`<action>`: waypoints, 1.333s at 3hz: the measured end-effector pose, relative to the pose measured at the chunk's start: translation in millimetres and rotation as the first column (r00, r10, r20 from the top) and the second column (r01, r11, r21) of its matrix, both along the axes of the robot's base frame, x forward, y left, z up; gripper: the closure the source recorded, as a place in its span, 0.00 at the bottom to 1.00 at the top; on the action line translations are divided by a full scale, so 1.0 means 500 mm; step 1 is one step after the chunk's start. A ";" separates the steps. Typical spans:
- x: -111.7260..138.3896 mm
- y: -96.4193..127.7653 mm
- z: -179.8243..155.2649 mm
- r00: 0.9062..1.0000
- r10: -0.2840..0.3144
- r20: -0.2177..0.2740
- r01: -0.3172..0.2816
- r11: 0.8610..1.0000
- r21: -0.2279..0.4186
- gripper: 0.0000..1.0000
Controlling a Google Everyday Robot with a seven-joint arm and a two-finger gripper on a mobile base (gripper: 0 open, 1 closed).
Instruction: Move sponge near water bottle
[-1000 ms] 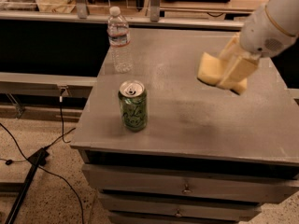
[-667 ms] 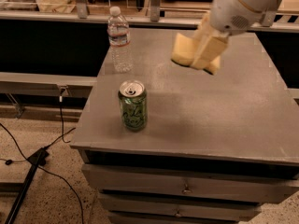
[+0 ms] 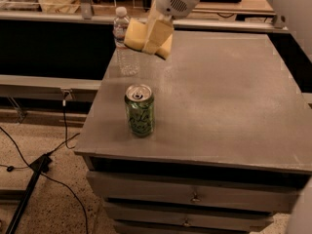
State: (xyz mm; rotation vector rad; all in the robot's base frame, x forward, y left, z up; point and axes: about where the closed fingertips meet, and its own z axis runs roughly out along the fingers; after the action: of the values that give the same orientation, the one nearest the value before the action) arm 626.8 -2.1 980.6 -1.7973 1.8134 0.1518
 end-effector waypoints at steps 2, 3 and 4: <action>0.078 0.041 -0.067 0.995 -0.089 -0.045 0.087 0.995 -0.049 1.00; 0.087 0.019 -0.078 0.993 -0.108 -0.049 0.106 0.993 -0.053 1.00; 0.092 0.007 -0.091 0.990 -0.126 -0.056 0.122 0.990 -0.067 1.00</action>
Offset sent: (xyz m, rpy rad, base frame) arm 0.0539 0.0161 -0.0392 -0.0596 0.0575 -0.1405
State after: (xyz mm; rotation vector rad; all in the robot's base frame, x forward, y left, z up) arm 673.0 1.6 935.0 -1.7335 1.9871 0.1019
